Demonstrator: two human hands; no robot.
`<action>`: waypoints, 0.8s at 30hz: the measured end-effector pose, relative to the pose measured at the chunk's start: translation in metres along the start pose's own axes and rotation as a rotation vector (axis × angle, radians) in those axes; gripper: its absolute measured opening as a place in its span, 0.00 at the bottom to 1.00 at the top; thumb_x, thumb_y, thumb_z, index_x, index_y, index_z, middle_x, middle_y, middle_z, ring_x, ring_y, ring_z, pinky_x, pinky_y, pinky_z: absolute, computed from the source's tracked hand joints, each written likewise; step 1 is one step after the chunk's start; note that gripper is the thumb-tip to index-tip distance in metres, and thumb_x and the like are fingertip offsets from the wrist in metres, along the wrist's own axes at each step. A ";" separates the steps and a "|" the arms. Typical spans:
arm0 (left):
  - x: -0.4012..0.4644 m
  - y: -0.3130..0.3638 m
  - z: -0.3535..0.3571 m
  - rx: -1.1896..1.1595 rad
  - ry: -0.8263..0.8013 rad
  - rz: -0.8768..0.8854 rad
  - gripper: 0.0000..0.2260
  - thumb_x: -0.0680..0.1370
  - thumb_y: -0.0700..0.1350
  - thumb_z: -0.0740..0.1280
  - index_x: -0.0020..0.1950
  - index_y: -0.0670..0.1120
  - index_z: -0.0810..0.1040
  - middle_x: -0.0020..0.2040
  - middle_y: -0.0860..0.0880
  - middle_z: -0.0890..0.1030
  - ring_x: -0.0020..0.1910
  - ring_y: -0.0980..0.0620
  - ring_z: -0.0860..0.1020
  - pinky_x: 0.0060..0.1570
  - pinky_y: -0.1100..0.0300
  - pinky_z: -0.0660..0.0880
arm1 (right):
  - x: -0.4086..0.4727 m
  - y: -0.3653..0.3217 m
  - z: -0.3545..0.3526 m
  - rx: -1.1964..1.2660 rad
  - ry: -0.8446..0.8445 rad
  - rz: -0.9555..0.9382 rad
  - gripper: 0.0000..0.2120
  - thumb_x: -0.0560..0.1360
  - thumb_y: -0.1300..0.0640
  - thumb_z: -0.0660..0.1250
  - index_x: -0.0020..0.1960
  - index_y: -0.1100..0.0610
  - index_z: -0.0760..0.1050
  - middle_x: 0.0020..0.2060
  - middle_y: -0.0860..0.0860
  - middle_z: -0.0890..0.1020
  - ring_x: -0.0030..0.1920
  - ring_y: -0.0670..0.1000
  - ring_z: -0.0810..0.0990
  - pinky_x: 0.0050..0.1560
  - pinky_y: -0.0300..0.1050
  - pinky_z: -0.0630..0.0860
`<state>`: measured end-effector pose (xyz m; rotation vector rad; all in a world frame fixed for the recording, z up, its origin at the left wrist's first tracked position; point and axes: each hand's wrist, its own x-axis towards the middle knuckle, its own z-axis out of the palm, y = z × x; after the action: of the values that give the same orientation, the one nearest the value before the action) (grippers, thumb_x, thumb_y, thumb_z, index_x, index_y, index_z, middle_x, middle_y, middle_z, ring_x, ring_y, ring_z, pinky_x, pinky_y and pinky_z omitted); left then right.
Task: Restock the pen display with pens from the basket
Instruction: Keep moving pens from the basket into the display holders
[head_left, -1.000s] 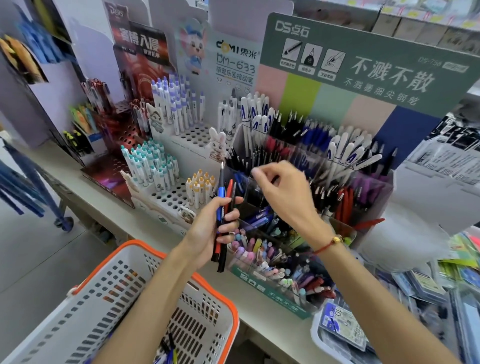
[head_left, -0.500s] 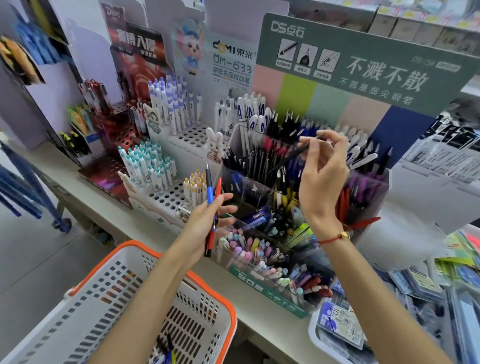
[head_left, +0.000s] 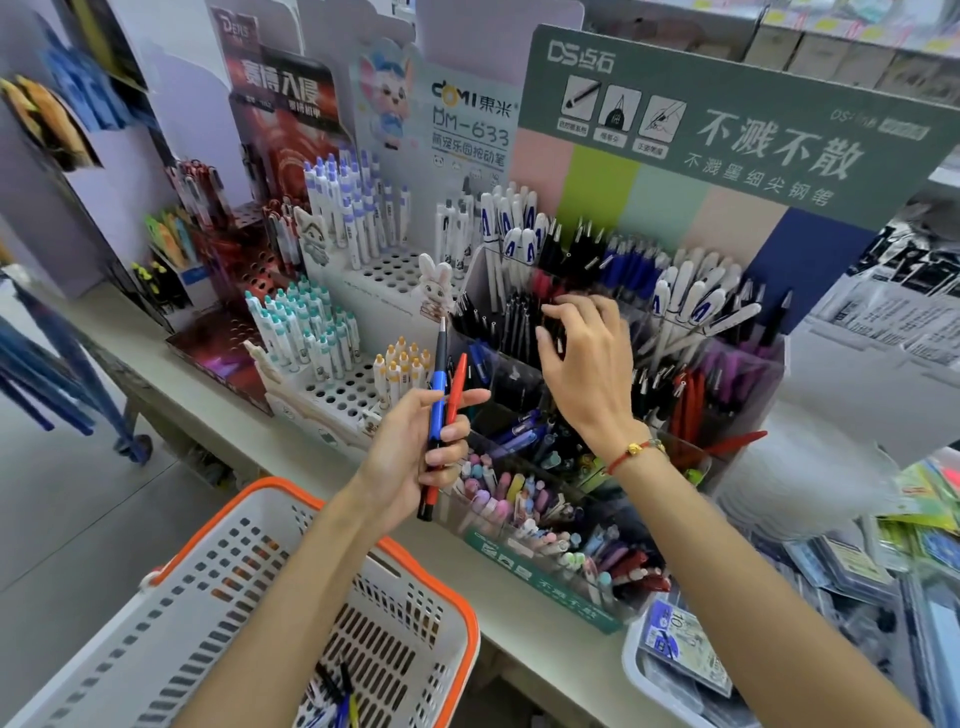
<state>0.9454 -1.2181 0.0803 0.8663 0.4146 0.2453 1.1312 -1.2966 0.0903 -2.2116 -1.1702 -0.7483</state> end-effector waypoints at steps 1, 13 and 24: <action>0.000 0.000 0.001 0.005 -0.010 0.001 0.19 0.82 0.48 0.49 0.62 0.41 0.75 0.31 0.52 0.63 0.23 0.60 0.59 0.24 0.65 0.51 | 0.000 -0.004 -0.004 0.002 0.006 0.014 0.11 0.77 0.56 0.68 0.57 0.59 0.79 0.55 0.53 0.81 0.60 0.55 0.74 0.57 0.48 0.70; 0.020 -0.017 0.047 0.463 -0.031 0.016 0.15 0.84 0.51 0.53 0.56 0.51 0.79 0.43 0.56 0.84 0.42 0.59 0.82 0.41 0.66 0.74 | -0.041 -0.020 -0.069 0.839 -0.317 0.564 0.04 0.80 0.58 0.64 0.52 0.56 0.77 0.46 0.50 0.84 0.48 0.46 0.83 0.52 0.41 0.78; 0.035 -0.033 0.073 0.460 -0.006 0.015 0.11 0.84 0.45 0.56 0.58 0.49 0.78 0.34 0.56 0.72 0.28 0.59 0.69 0.30 0.66 0.72 | -0.058 0.080 -0.135 0.290 0.458 0.412 0.12 0.82 0.59 0.61 0.64 0.62 0.68 0.47 0.53 0.83 0.44 0.43 0.81 0.47 0.31 0.76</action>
<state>1.0107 -1.2756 0.0875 1.3208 0.4671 0.1619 1.1411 -1.4582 0.1320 -1.8214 -0.5352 -0.7914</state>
